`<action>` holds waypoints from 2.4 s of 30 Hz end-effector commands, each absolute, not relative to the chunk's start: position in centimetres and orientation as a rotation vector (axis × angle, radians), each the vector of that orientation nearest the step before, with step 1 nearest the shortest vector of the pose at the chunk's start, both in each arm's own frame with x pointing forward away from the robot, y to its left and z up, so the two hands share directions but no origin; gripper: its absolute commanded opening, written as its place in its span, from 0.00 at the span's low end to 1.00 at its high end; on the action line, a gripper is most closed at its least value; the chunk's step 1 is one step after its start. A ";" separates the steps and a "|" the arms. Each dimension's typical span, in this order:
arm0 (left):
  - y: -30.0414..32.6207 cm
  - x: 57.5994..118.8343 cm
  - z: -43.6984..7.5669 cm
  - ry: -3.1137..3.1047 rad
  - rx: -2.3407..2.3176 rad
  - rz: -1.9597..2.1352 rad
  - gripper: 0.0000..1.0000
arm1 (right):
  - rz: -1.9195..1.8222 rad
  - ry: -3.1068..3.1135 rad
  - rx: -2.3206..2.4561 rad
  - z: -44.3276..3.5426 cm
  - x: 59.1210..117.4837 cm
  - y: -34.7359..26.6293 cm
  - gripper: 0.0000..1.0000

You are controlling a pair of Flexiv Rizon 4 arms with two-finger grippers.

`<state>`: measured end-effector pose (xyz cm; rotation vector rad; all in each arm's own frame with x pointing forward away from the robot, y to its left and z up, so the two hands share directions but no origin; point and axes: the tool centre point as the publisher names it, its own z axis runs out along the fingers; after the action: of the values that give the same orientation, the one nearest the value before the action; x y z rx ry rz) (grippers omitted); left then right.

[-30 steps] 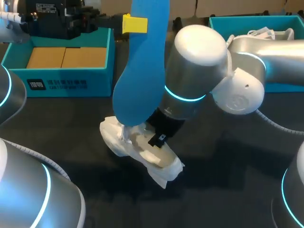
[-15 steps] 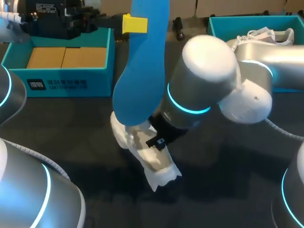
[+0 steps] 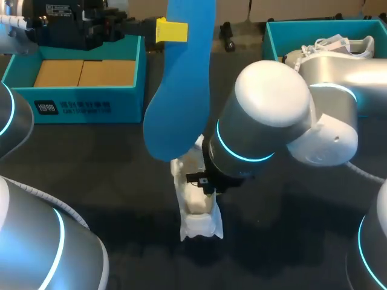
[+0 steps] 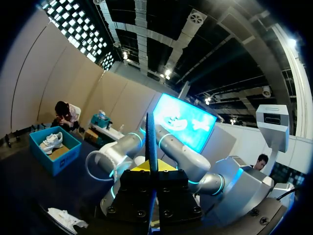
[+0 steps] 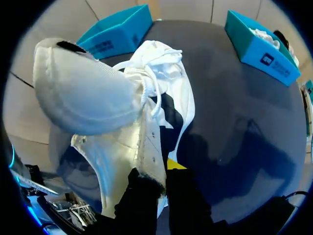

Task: Take the shoe out of the shoebox, open the shoe tongue, remove and reinsert the insole, then place the shoe into the shoebox

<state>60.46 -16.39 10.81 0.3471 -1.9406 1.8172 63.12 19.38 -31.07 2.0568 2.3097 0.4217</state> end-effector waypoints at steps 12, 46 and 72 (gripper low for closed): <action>-16.5 60.6 10.8 -1.941 0.346 1.815 0.00 | 0.535 2.401 2.063 -33.8 63.3 17.2 0.00; -16.5 60.6 10.8 -1.941 0.346 1.815 0.00 | 0.602 2.434 2.119 -37.3 65.5 16.2 0.00; -16.5 60.6 10.8 -1.941 0.346 1.815 0.00 | 0.515 2.438 2.173 -38.9 66.0 15.4 0.06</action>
<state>60.46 -16.39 10.80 0.3472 -1.9406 1.8172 66.00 15.34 -38.54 2.1720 2.4343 0.5062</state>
